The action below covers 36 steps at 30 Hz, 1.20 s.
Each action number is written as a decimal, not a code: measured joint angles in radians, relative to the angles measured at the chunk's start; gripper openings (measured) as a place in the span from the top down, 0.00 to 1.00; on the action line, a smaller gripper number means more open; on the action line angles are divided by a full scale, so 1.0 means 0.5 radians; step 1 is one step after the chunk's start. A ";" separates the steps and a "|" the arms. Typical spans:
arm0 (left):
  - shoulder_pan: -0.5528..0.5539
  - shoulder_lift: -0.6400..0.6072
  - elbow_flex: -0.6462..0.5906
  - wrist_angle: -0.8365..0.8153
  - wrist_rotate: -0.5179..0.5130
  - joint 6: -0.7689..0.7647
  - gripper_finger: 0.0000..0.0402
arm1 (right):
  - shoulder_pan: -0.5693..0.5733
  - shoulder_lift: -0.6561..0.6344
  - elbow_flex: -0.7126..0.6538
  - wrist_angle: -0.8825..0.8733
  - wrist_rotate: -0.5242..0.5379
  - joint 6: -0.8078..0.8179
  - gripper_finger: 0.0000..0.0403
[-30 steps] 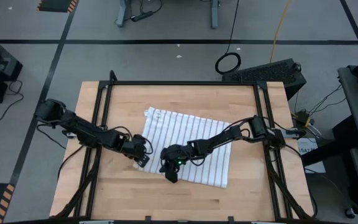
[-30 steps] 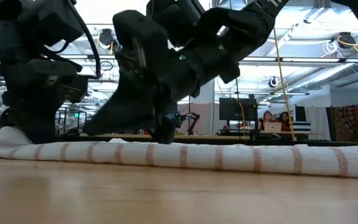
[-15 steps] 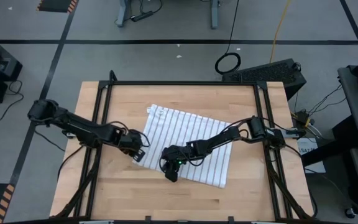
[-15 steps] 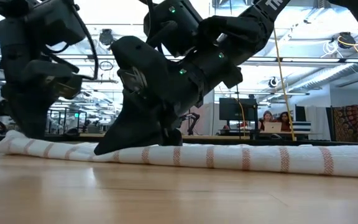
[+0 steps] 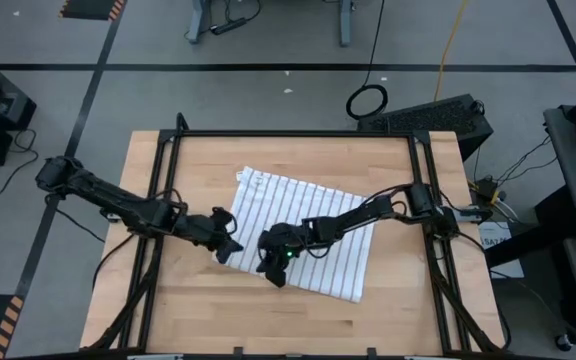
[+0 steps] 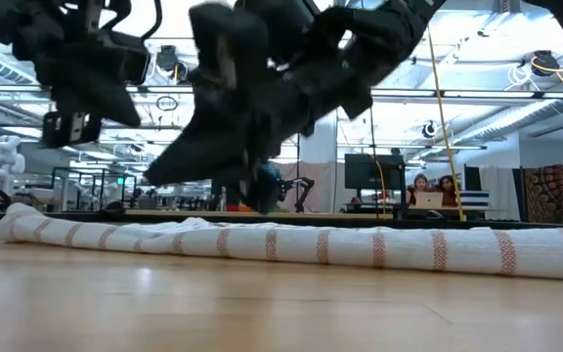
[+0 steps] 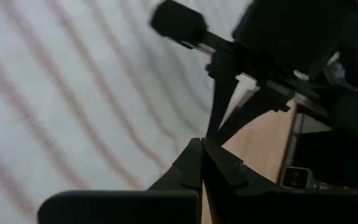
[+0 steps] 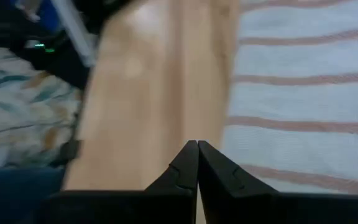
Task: Roll towel
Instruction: Roll the white towel
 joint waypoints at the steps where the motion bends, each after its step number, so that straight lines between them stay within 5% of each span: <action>1: -0.020 0.022 0.000 0.033 -0.015 0.009 0.98 | -0.007 -0.027 0.000 -0.033 -0.029 -0.012 1.00; 17: -0.200 0.603 -0.001 0.321 -0.132 0.073 0.98 | -0.044 -0.290 0.001 -0.429 0.152 -0.327 1.00; 22: -0.229 0.770 -0.007 0.179 -0.112 0.056 0.98 | -0.043 -0.299 0.001 -0.515 0.141 -0.322 1.00; 36: -0.190 0.535 -0.009 -0.288 0.097 -0.092 0.98 | -0.149 -0.478 0.003 -1.006 0.186 -0.434 1.00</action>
